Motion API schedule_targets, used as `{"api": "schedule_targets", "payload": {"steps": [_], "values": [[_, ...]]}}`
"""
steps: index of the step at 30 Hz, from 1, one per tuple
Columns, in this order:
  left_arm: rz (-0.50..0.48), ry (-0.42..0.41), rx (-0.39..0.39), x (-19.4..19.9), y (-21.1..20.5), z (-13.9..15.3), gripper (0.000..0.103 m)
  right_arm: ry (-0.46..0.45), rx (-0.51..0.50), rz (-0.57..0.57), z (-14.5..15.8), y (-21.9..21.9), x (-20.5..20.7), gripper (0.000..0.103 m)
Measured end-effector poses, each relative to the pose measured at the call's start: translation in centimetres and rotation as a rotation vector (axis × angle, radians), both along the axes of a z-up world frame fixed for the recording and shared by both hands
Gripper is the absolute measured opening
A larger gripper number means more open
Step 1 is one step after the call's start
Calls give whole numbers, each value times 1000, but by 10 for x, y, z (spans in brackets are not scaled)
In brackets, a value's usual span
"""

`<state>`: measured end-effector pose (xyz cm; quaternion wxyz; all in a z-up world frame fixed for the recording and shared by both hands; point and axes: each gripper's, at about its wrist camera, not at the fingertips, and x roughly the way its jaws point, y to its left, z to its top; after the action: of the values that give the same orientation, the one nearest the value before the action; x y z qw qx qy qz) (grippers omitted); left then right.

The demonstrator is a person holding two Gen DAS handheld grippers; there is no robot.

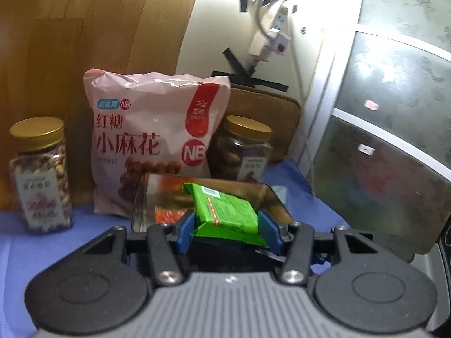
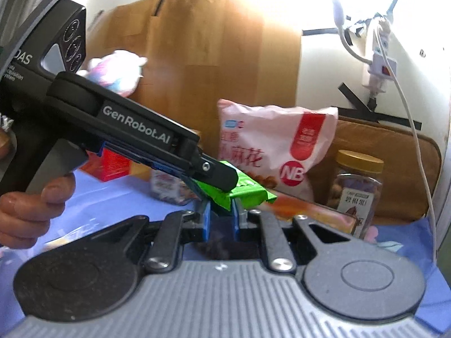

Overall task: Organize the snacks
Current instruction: 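Carry the green biscuit packet into the black tin and release it, then move the left gripper down to the clear peanut packet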

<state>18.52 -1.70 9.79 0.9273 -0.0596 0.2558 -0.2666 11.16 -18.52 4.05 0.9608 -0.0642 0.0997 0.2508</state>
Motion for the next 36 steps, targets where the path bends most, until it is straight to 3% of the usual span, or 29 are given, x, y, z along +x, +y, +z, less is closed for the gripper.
{"api": "schedule_targets", "payload": {"steps": [4,6,9,15,18,23,26,31,36], "values": [[19,19,22,37,-9,-11,49,20,-11,-29,-6,0,36,18],[39,41,51,53,-13,-20,55,40,-26,-42,-10,3,52,20],[79,66,85,64,-12,-30,56,49,-21,-88,-17,5,62,32],[111,10,16,26,31,-10,57,21,6,-84,-12,-1,41,33],[163,22,-7,-4,64,-6,59,53,45,-46,-9,-4,20,40],[254,115,-46,-56,118,-28,59,240,116,95,-18,3,-4,43],[286,179,-78,-87,142,-48,58,424,160,198,-31,21,-7,43],[296,210,-100,-126,159,-69,57,528,159,209,-39,36,-4,43],[275,261,-112,-126,161,-85,60,663,209,168,-53,40,6,43]]}}
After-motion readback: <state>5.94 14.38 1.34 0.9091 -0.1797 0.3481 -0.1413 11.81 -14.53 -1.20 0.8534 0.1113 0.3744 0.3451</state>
